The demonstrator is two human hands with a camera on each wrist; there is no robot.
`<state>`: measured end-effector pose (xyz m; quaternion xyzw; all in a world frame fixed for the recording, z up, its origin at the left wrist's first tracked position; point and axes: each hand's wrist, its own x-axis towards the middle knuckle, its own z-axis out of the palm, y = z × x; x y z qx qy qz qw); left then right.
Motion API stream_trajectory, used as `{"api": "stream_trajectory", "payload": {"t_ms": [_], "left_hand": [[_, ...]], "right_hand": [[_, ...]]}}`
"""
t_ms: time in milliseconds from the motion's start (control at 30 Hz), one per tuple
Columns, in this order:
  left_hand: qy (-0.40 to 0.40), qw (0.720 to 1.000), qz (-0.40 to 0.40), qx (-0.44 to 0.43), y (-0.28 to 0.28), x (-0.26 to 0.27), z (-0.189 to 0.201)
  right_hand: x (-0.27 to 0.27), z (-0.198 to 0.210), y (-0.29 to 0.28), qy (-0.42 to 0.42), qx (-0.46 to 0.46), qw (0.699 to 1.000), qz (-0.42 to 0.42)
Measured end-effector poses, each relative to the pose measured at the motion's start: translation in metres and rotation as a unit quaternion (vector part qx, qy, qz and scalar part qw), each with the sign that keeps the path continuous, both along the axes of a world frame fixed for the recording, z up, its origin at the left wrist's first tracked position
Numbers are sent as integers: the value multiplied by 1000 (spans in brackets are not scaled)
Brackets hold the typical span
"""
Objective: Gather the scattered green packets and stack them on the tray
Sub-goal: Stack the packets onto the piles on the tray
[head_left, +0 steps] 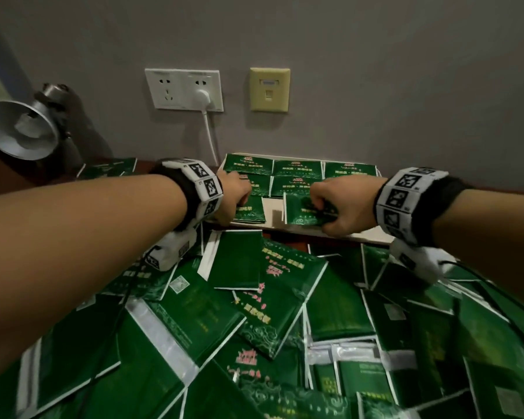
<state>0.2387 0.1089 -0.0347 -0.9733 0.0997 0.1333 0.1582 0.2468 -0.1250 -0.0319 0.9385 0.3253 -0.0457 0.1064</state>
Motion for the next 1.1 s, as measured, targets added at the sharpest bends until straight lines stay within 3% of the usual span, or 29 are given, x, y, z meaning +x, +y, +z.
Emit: {"api": "stream_trajectory", "payload": {"t_ms": [133,533,700,800,1000,1100], "left_hand": [[47,998,16,-33,14,4,-9],[66,989,-21,-134,7,13,-10],[29,994,-21,-102,15,14,-11],[-4,991,-61,-117,10,8,-11],[40,997,-56,-24,4,-2,-12],[40,998,-37,-17,9,-8,-14]], "right_hand": [[22,-6,17,2,-16,1000,-4],[24,-24,26,15,-78,997,-15],[27,-21,34,13,-63,998,-26],[21,-17,35,34,-37,998,-35],[11,-19,38,47,-65,997,-16],[4,-19,38,40,-47,998,-16]]}}
